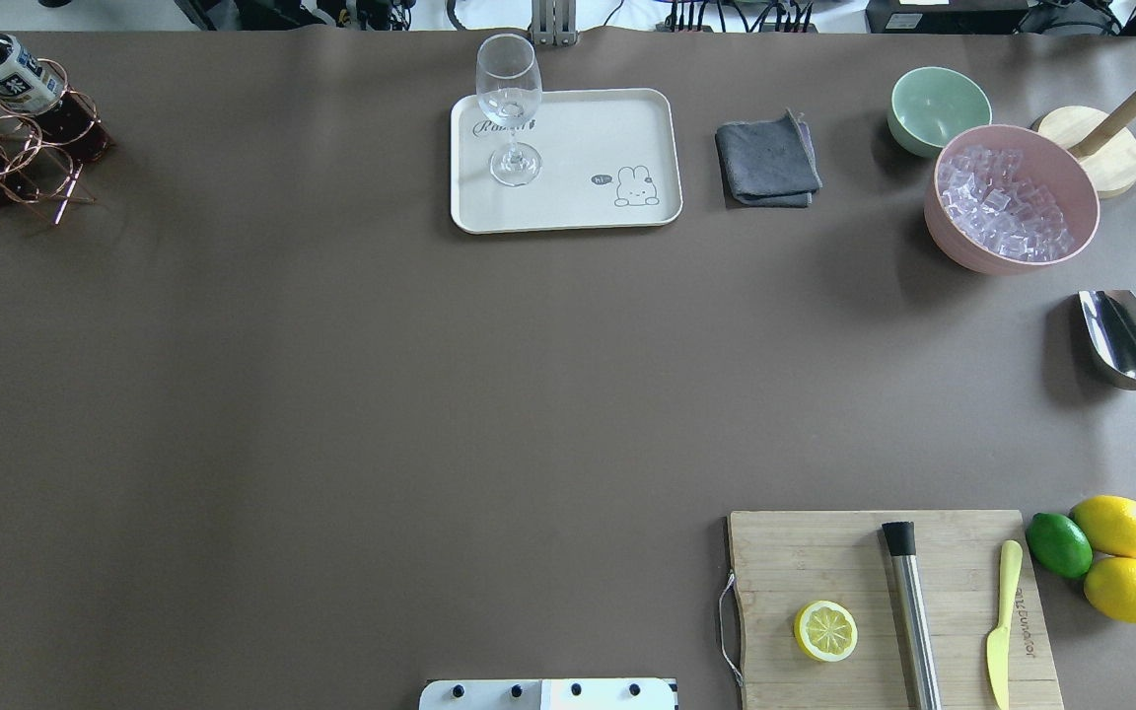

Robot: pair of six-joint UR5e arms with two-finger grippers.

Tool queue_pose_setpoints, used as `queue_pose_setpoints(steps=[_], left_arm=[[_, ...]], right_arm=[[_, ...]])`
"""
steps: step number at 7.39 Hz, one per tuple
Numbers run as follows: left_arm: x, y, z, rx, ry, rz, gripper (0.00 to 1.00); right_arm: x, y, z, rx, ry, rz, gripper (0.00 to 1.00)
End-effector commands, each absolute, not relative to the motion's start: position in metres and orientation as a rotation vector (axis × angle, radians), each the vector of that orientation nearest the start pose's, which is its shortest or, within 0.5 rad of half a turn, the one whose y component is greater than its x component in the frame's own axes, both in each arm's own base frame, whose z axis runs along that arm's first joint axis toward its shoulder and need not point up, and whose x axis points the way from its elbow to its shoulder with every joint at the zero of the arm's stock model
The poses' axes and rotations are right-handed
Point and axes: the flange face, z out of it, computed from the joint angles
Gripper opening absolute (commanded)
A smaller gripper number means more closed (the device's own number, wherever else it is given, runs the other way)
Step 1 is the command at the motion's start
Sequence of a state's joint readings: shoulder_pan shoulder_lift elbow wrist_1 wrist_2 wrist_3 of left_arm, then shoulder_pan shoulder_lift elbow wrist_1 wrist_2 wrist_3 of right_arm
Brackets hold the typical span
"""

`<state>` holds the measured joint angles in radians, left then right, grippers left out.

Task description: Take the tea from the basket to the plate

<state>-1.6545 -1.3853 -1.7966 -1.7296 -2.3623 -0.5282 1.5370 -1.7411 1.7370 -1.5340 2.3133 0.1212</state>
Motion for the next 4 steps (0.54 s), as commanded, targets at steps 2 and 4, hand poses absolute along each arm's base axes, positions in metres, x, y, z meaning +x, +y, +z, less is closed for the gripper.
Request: queue_pose_setpoints(steps=[2, 4], left_arm=[[-0.103, -0.476, 0.564, -0.162, 0.866, -1.018, 0.98], [-0.117, -0.503, 0.541, -0.195, 0.891, -1.191, 0.98]], right_arm=[[0.051, -0.426, 0.648, -0.018, -0.746, 0.066, 1.00], [0.024, -0.452, 0.621, 0.068, -0.769, -0.029, 1.00]])
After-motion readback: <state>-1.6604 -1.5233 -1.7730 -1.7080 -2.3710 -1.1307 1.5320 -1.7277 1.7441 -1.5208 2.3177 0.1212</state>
